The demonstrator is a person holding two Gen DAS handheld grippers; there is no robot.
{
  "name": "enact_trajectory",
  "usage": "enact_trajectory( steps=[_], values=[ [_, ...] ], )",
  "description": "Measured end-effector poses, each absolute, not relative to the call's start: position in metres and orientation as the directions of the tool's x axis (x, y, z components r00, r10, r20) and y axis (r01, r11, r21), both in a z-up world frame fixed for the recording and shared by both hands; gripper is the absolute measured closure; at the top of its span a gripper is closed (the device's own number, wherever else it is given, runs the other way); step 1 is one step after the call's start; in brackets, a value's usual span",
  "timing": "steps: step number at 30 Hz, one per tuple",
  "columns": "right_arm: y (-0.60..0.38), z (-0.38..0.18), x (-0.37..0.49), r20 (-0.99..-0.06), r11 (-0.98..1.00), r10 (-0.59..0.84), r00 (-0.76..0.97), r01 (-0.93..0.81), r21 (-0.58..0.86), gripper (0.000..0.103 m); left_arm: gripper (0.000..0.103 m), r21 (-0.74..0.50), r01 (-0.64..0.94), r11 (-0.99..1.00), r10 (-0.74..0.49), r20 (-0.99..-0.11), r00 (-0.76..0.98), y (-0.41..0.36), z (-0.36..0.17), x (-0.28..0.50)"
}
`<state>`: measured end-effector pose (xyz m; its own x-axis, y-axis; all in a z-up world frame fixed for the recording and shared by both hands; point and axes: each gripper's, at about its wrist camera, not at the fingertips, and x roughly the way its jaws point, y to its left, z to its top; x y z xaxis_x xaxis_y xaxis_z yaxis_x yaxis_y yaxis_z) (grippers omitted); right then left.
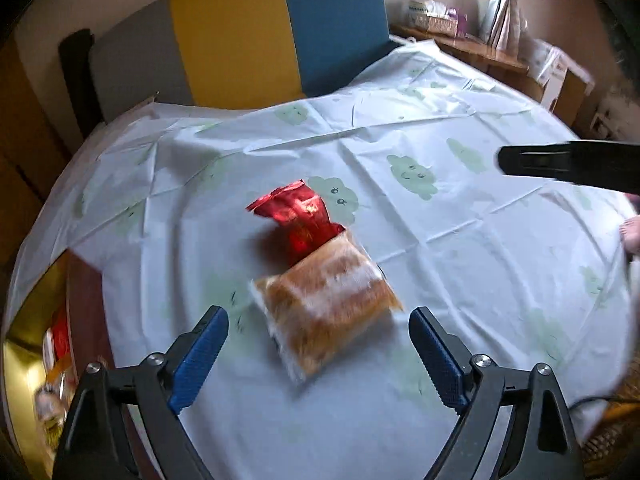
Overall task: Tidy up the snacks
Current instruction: 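Move the left tool to the clear-wrapped cake and grasp it, then grasp the red foil candy with the right tool while the left tool holds the cake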
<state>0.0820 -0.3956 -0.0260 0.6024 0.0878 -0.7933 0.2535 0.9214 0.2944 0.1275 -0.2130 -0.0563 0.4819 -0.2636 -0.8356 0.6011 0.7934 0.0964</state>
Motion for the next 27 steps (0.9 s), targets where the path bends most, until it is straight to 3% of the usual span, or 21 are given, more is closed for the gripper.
enact_trajectory(
  steps=[3, 7, 8, 9, 11, 25, 27],
  values=[
    [-0.395, -0.025, 0.082, -0.79, 0.921, 0.099, 0.605, 0.244, 0.303, 0.071, 0.009, 0.112, 0.593, 0.797, -0.227, -0.854, 0.467, -0.224, -0.071, 0.144],
    [-0.39, -0.024, 0.084, -0.79, 0.929, 0.099, 0.604, 0.229, 0.292, 0.071, 0.009, 0.038, 0.586, 0.809, -0.282, -0.851, 0.444, -0.23, -0.079, 0.159],
    [-0.39, -0.024, 0.084, -0.791, 0.93, 0.098, 0.604, 0.227, 0.289, 0.071, 0.017, 0.014, 0.583, 0.812, -0.297, -0.851, 0.434, -0.229, -0.081, 0.162],
    [-0.388, -0.024, 0.084, -0.791, 0.933, 0.097, 0.604, 0.222, 0.284, 0.071, 0.032, -0.03, 0.582, 0.812, -0.325, -0.853, 0.409, -0.228, -0.083, 0.163],
    [-0.387, -0.024, 0.083, -0.793, 0.936, 0.09, 0.603, 0.22, 0.274, 0.071, 0.043, -0.088, 0.585, 0.806, -0.367, -0.85, 0.378, -0.222, -0.084, 0.161],
    [-0.379, -0.032, 0.085, -0.819, 0.955, 0.049, 0.571, 0.212, 0.206, 0.071, 0.042, -0.122, 0.534, 0.837, -0.37, -0.845, 0.387, -0.15, -0.079, 0.103],
    [-0.376, -0.034, 0.085, -0.825, 0.958, 0.045, 0.564, 0.209, 0.195, 0.071, 0.031, -0.121, 0.539, 0.834, -0.371, -0.845, 0.385, -0.144, -0.083, 0.094]
  ],
)
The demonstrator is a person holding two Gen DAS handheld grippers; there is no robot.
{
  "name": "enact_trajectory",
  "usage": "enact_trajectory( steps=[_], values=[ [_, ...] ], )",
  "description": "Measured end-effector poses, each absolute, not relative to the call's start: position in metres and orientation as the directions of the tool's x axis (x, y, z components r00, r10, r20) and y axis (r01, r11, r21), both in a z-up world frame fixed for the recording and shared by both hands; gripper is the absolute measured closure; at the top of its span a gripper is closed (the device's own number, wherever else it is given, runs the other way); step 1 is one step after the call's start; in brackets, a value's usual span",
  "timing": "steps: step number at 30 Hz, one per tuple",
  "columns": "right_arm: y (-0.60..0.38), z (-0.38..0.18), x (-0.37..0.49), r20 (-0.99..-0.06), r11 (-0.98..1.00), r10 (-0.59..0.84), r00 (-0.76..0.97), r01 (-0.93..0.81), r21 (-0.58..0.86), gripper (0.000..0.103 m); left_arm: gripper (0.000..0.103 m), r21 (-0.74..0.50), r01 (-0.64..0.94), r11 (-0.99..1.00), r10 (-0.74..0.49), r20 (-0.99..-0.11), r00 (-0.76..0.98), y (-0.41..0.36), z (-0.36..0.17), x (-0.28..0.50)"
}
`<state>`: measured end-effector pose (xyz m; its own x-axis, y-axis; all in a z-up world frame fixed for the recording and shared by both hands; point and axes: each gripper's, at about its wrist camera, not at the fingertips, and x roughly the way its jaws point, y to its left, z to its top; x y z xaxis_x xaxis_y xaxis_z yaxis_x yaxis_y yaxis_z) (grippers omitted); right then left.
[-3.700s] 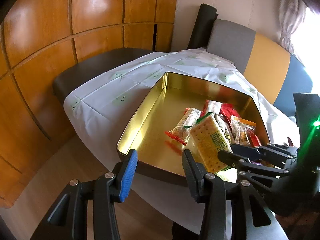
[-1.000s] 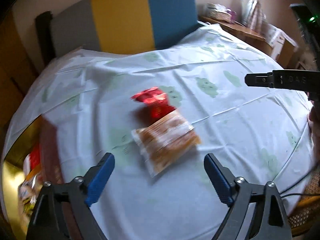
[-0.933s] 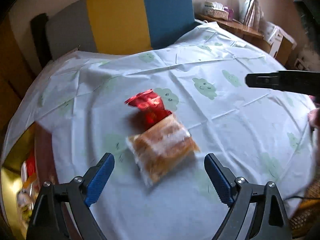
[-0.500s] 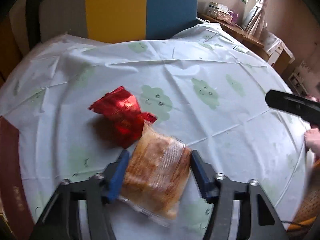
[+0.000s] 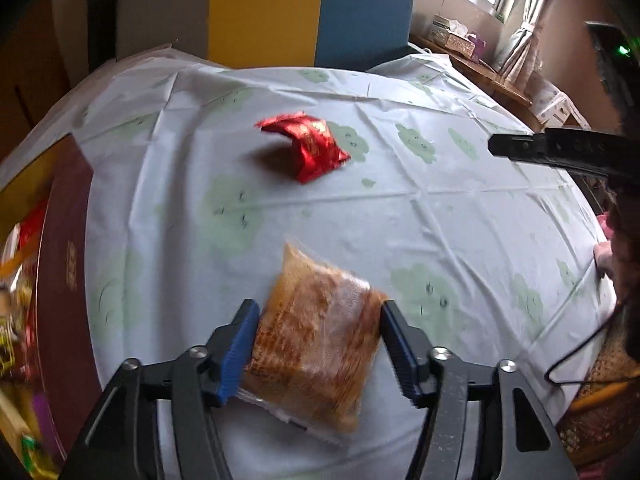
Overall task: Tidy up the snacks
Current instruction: 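Grasp the red foil candy with the right tool while the left tool holds the cake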
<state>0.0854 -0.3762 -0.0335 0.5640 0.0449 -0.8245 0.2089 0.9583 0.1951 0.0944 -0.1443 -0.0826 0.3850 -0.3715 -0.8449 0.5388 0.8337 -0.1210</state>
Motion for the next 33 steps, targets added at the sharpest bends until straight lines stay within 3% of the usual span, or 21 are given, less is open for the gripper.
enact_trajectory(
  steps=[3, 10, 11, 12, 13, 26, 28, 33],
  values=[
    [-0.373, -0.037, 0.087, -0.833, 0.962, 0.037, 0.551, 0.205, 0.178, 0.071, 0.024, -0.087, 0.567, 0.819, -0.367, -0.839, 0.401, -0.143, -0.085, 0.083],
    [-0.369, -0.044, 0.086, -0.847, 0.966, 0.02, 0.531, 0.207, 0.153, 0.071, 0.025, -0.042, 0.58, 0.814, -0.346, -0.836, 0.425, -0.144, -0.088, 0.087],
    [-0.368, -0.044, 0.086, -0.848, 0.968, 0.018, 0.53, 0.204, 0.148, 0.071, 0.029, -0.034, 0.577, 0.816, -0.34, -0.835, 0.432, -0.144, -0.089, 0.089],
    [-0.367, -0.044, 0.086, -0.848, 0.969, 0.02, 0.53, 0.2, 0.148, 0.071, 0.04, -0.022, 0.579, 0.815, -0.338, -0.83, 0.443, -0.143, -0.089, 0.089],
    [-0.366, -0.044, 0.086, -0.847, 0.969, 0.024, 0.532, 0.195, 0.151, 0.071, 0.042, -0.007, 0.581, 0.814, -0.335, -0.823, 0.46, -0.142, -0.088, 0.089],
    [-0.305, -0.033, 0.125, -0.822, 0.957, 0.261, 0.506, -0.023, 0.29, 0.069, 0.042, -0.062, 0.55, 0.833, -0.388, -0.773, 0.501, -0.114, -0.091, 0.07],
    [-0.289, -0.036, 0.147, -0.826, 0.958, 0.271, 0.494, -0.052, 0.283, 0.062, 0.042, -0.052, 0.552, 0.832, -0.386, -0.769, 0.509, -0.114, -0.092, 0.068],
    [-0.265, -0.047, 0.188, -0.842, 0.964, 0.262, 0.471, -0.086, 0.252, 0.061, 0.042, -0.067, 0.547, 0.834, -0.396, -0.764, 0.51, -0.111, -0.092, 0.067]
  ],
)
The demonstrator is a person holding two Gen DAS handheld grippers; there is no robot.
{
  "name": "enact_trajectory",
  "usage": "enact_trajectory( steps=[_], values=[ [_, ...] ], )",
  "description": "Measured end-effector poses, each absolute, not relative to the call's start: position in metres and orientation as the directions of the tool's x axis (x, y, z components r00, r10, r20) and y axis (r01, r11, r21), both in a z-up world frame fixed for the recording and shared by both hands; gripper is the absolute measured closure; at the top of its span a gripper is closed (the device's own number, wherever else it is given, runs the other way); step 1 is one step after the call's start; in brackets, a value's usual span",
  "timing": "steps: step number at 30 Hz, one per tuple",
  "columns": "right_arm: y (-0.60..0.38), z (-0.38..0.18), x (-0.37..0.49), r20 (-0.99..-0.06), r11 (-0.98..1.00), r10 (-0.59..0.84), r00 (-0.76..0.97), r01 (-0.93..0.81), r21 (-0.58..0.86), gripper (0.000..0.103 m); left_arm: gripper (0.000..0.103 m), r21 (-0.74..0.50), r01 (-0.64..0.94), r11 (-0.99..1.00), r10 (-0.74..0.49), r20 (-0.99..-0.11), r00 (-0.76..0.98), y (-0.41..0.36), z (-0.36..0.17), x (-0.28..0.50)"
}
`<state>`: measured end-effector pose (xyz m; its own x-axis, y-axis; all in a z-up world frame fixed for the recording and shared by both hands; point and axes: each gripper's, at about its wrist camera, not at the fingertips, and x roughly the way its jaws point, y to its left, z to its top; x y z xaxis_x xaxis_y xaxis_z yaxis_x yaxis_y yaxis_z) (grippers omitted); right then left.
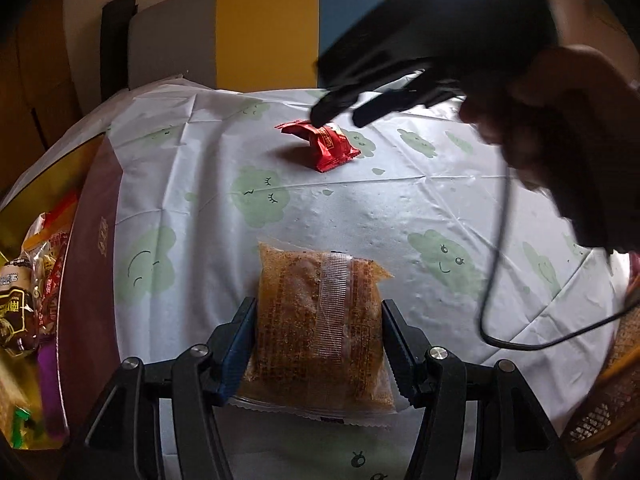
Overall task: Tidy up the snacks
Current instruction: 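Grasp the red foil candy with the right tool while the left tool holds the cake, then carry the cake into the gold tin and open the left tool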
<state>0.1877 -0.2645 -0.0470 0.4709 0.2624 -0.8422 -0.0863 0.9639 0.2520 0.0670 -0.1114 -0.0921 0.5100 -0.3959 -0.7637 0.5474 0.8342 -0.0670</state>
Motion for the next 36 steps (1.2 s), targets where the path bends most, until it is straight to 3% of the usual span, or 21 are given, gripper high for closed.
enact_trajectory(
  steps=[3, 5, 10, 12, 13, 17, 29, 36],
  values=[
    [-0.259, -0.054, 0.201, -0.849, 0.964, 0.266, 0.457, -0.102, 0.246, 0.059, 0.042, -0.071, 0.544, 0.836, -0.397, -0.762, 0.511, -0.112, -0.092, 0.067],
    [-0.258, -0.057, 0.207, -0.849, 0.969, 0.247, 0.468, -0.109, 0.222, 0.046, 0.042, -0.068, 0.541, 0.838, -0.395, -0.76, 0.516, -0.112, -0.093, 0.066],
    [-0.261, -0.065, 0.215, -0.852, 0.97, 0.242, 0.464, -0.099, 0.222, 0.046, 0.042, -0.062, 0.532, 0.844, -0.386, -0.759, 0.525, -0.114, -0.094, 0.065],
    [-0.264, -0.067, 0.216, -0.854, 0.972, 0.232, 0.466, -0.089, 0.216, 0.051, 0.042, -0.059, 0.53, 0.846, -0.383, -0.758, 0.527, -0.113, -0.094, 0.065],
    [-0.266, -0.067, 0.214, -0.859, 0.978, 0.208, 0.468, -0.081, 0.193, 0.071, 0.042, -0.059, 0.529, 0.847, -0.382, -0.759, 0.527, -0.113, -0.094, 0.065],
    [-0.269, -0.063, 0.2, -0.859, 0.978, 0.207, 0.467, -0.09, 0.187, 0.077, 0.042, -0.063, 0.528, 0.847, -0.383, -0.761, 0.523, -0.113, -0.094, 0.065],
    [-0.272, -0.066, 0.087, -0.895, 0.977, 0.128, 0.428, -0.208, 0.041, 0.077, 0.042, -0.04, 0.506, 0.861, -0.357, -0.757, 0.547, -0.118, -0.095, 0.063],
    [-0.27, -0.072, 0.075, -0.874, 0.978, 0.121, 0.471, -0.207, 0.024, 0.077, 0.042, -0.014, 0.475, 0.88, -0.316, -0.764, 0.563, -0.122, -0.093, 0.059]
  ],
)
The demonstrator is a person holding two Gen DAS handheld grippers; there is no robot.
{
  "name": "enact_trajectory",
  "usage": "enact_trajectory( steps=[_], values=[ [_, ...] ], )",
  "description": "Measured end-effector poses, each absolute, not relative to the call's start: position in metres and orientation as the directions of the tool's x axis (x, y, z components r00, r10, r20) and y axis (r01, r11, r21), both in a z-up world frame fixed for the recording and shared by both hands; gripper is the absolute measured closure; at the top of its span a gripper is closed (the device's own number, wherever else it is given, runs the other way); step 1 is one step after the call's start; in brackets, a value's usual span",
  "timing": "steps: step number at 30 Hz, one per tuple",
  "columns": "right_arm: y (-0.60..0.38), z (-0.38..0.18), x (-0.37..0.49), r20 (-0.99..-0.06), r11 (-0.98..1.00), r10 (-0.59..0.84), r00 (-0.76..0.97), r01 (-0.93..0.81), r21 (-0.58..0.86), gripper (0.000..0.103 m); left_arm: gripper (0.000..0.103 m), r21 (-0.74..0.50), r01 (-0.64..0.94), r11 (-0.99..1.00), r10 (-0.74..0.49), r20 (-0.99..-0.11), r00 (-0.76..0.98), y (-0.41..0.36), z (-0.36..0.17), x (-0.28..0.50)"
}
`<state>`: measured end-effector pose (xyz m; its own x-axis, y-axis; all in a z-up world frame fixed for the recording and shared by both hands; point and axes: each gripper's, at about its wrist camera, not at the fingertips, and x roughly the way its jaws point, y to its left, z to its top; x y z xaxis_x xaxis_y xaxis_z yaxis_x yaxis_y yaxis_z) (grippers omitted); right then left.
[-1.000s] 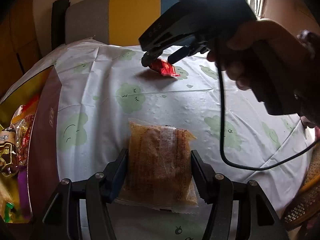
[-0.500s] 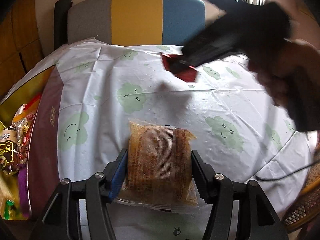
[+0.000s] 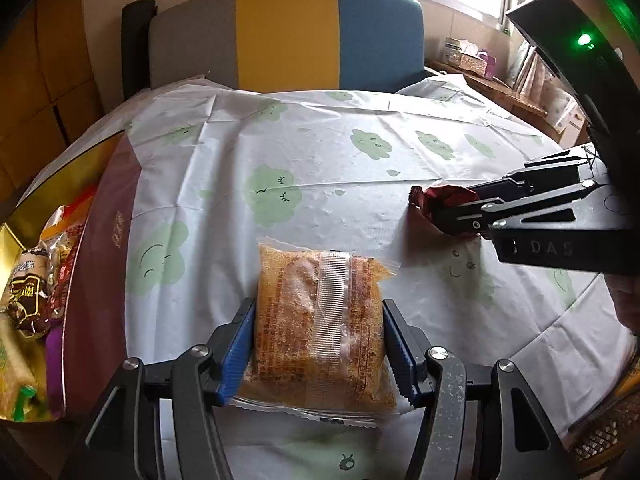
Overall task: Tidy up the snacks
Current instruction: 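Carry the cake into the gold tin and open the left tool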
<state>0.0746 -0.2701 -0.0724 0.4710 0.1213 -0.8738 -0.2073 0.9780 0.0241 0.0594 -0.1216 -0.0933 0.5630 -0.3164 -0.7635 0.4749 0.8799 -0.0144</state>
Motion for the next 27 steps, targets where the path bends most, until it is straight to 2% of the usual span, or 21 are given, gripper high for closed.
enact_trajectory(
  steps=[11, 19, 27],
  values=[
    [-0.274, -0.075, 0.084, -0.879, 0.979, 0.161, 0.449, -0.188, 0.083, 0.077, 0.042, 0.011, 0.448, 0.894, -0.275, -0.775, 0.569, -0.121, -0.092, 0.052],
    [-0.269, -0.075, 0.083, -0.878, 0.975, 0.14, 0.459, -0.219, 0.041, 0.077, 0.043, 0.012, 0.434, 0.901, -0.254, -0.796, 0.55, -0.118, -0.088, 0.045],
    [-0.262, -0.079, 0.08, -0.872, 0.97, 0.106, 0.477, -0.244, -0.016, 0.077, 0.043, 0.012, 0.432, 0.902, -0.264, -0.776, 0.573, -0.111, -0.071, 0.034]
  ],
)
